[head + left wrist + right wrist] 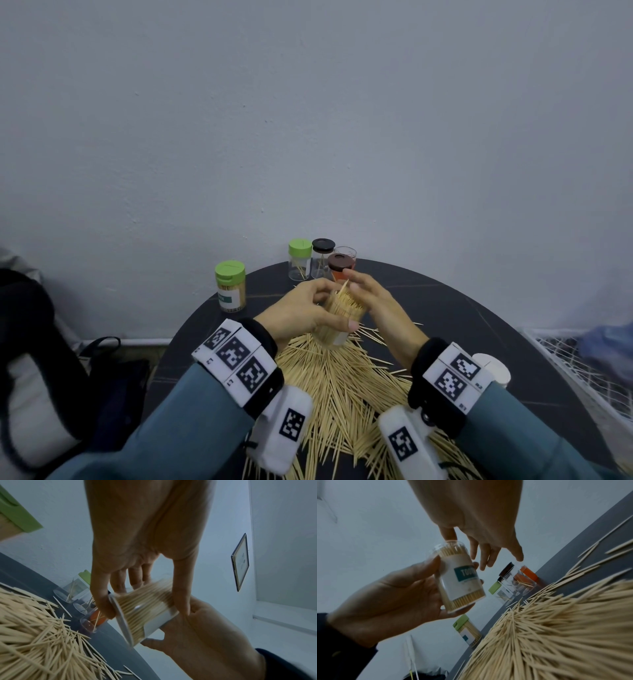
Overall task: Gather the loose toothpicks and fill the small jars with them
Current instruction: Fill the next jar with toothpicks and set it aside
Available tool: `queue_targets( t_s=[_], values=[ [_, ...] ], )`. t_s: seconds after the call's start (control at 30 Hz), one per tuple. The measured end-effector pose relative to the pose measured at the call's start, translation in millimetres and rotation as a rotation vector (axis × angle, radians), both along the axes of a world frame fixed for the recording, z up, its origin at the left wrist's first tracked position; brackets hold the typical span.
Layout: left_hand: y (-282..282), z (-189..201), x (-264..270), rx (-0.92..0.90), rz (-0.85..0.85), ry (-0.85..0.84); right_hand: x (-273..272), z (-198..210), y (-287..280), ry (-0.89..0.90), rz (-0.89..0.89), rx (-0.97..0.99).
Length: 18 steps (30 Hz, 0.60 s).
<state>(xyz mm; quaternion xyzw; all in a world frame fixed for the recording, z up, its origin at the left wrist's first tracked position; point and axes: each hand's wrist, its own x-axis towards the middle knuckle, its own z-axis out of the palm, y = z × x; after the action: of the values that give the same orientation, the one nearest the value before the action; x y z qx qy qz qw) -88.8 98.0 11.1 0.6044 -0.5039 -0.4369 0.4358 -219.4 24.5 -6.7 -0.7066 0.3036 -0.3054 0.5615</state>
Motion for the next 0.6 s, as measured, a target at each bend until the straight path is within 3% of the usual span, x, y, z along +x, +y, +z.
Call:
queue_targets(
  t_s=[0.47, 0.6],
  values=[
    [0, -3, 2, 0.028, -0.012, -0.102, 3, 0, -3, 0.147, 0.04, 0.029],
    [1, -1, 3, 0.028, -0.002, -0.082, -6, 5, -8, 0.179, -0.028, -0.017]
  ],
)
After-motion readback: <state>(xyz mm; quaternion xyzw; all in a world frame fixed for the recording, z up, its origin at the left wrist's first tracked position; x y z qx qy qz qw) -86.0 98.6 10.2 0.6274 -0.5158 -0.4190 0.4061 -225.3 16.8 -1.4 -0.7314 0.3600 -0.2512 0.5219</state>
